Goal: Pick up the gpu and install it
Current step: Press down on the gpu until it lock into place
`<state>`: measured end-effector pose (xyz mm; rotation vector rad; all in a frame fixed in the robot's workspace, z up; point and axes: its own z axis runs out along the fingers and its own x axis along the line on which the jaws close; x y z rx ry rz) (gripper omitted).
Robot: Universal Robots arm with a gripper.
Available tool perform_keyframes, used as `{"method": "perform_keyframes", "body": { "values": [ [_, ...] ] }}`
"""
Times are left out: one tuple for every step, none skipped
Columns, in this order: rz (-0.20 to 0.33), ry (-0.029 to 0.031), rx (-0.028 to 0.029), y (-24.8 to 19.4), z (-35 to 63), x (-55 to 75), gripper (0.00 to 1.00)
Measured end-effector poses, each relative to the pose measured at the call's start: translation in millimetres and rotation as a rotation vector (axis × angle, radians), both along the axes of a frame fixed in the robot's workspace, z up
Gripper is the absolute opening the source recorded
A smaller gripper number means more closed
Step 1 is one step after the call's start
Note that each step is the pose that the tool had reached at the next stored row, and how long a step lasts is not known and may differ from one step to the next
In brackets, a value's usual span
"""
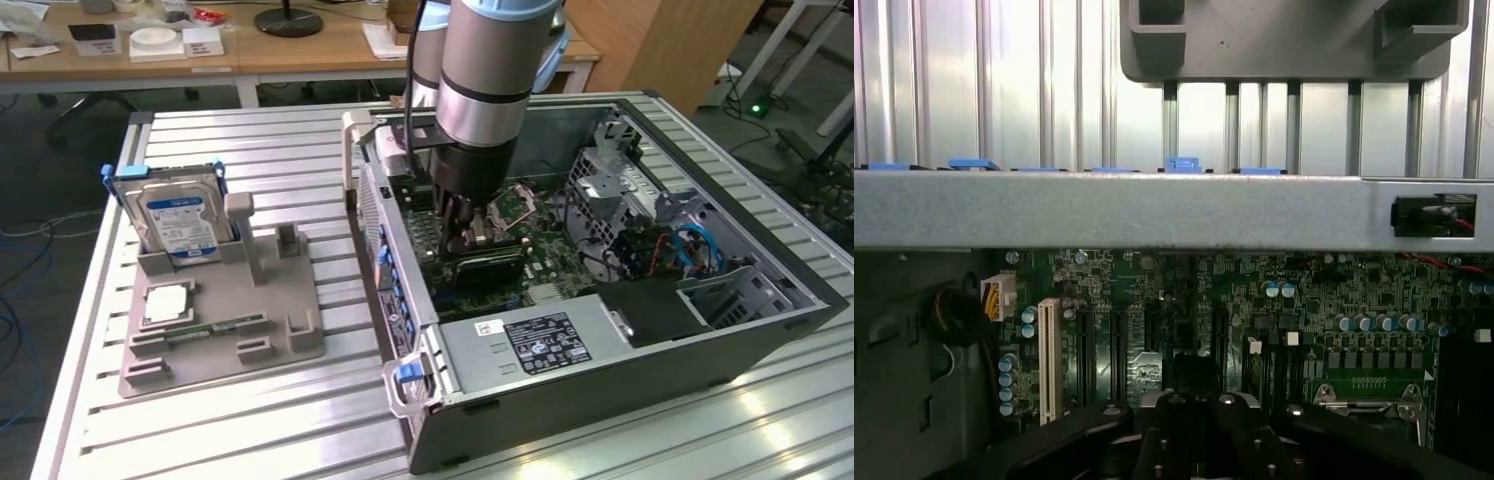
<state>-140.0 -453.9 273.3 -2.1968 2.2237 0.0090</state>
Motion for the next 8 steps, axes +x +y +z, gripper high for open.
{"method": "perform_keyframes", "body": {
  "values": [
    [0.0,0.0,0.0,0.0,0.0,0.0,0.1],
    [0.0,0.0,0.0,0.0,0.0,0.0,0.1],
    [0.0,0.0,0.0,0.0,0.0,0.0,0.1],
    [0.0,0.0,0.0,0.0,0.0,0.0,0.1],
    [0.0,0.0,0.0001,0.0,0.0,0.0,0.1],
    [0.0,0.0,0.0001,0.0,0.0,0.0,0.1],
    [0.0,0.0,0.0,0.0,0.0,0.0,0.1],
    [0.0,0.0,0.0,0.0,0.0,0.0,0.1]
  ]
}}
